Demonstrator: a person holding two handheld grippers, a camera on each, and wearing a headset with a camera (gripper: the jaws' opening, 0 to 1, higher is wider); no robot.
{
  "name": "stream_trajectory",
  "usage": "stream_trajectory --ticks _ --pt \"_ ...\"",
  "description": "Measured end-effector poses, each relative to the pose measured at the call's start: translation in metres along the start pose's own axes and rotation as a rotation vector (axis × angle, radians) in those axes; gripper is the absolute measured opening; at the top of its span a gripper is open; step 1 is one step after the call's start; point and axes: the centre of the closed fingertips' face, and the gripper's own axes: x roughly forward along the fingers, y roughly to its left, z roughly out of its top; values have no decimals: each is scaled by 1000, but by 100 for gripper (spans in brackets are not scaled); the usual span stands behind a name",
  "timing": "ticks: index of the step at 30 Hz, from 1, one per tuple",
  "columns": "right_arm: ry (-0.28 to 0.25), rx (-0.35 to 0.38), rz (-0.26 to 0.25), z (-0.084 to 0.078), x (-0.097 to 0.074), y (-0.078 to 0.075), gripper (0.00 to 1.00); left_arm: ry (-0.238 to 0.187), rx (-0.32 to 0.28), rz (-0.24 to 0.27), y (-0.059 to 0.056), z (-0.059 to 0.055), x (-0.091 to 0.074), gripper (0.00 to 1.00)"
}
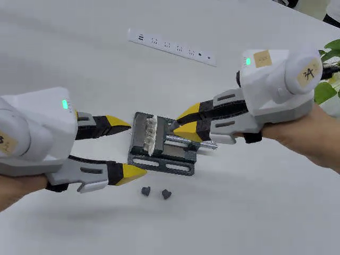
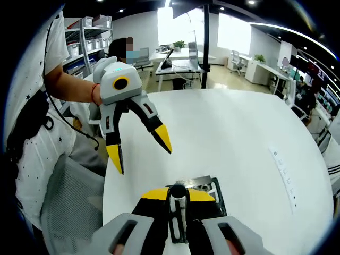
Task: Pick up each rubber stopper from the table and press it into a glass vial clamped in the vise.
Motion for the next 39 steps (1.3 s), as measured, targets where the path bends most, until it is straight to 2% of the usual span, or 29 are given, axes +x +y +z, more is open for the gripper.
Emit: stream_trajectory --ticks 4,6,8,10,20,29,39 --pt "48 -7 3 1 13 -13 6 -10 -4 13 9 -5 -4 57" --pt "77 -18 8 -1 20 -20 6 -32 9 29 14 -5 -6 59" --pt "109 -25 11 -5 28 -29 6 -46 -7 34 17 -6 -7 67" --pt "136 -32 13 -8 36 -36 6 -62 4 43 19 -5 -8 70" --pt "252 -57 40 -30 62 -50 6 -75 -19 35 26 -14 -8 77" --pt "290 -61 61 -33 71 -52 6 -86 -32 33 30 -17 -8 79" --pt "315 -71 75 -36 74 -51 6 -93 -37 24 27 -19 -6 78"
